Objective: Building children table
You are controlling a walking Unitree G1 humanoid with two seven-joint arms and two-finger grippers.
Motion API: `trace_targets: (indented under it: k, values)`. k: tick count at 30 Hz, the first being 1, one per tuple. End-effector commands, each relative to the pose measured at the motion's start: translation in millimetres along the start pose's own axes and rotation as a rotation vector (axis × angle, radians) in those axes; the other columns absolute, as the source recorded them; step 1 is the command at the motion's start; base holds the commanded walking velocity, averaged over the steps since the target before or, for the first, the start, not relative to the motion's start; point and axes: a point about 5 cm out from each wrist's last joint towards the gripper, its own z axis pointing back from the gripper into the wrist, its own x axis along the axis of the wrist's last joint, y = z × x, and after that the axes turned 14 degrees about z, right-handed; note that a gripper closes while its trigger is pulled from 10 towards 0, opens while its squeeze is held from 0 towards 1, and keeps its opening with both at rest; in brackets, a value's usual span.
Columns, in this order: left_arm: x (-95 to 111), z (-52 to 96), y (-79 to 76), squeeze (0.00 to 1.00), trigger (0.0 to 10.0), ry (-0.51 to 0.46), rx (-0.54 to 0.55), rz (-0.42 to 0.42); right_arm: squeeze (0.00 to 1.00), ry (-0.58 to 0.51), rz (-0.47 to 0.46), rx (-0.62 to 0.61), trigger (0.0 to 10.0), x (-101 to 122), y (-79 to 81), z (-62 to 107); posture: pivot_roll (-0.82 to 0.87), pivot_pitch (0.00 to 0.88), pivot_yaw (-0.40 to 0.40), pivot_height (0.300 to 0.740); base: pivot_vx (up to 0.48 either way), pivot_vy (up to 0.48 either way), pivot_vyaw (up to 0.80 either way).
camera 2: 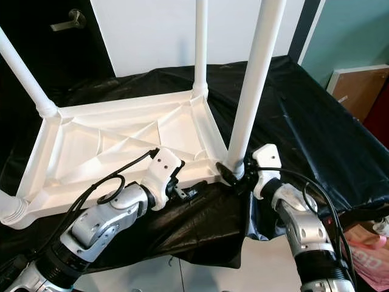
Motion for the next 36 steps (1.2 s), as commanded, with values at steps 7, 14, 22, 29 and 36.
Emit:
trace_targets:
  k: [7, 14, 22, 29, 36]
  values:
    - [-2.1, -0.8, -16.6, 0.00, 10.0, 0.049, -0.193, -0.027, 0.00, 0.003, 0.023, 0.105, 10.0, -5.0, 3.7, -14.6, -0.13, 0.052, 0.019, 0.740, 0.000, 0.000, 0.00]
    - [-3.2, 1.5, -20.0, 0.00, 10.0, 0.059, -0.211, -0.023, 0.00, 0.009, 0.033, 0.145, 0.0, -10.4, 5.7, -21.7, -0.12, 0.054, 0.018, 0.740, 0.000, 0.000, 0.00]
    - [-0.3, 0.3, -16.2, 0.00, 10.0, 0.051, -0.199, -0.027, 0.00, 0.022, 0.024, 0.126, 0.0, -15.5, 3.9, -23.4, -0.13, 0.050, 0.011, 0.740, 0.000, 0.000, 0.00]
    - [1.0, 0.1, -17.4, 0.00, 10.0, 0.041, -0.194, -0.026, 0.00, 0.016, -0.015, 0.030, 10.0, -16.6, 1.1, -22.9, -0.12, 0.030, -0.003, 0.740, 0.000, 0.000, 0.00]
    - [2.6, -1.5, -15.6, 0.00, 10.0, 0.033, -0.182, -0.029, 0.00, 0.020, -0.046, -0.112, 10.0, -15.4, 5.0, -26.1, -0.12, 0.013, -0.013, 0.740, 0.000, 0.000, 0.00]
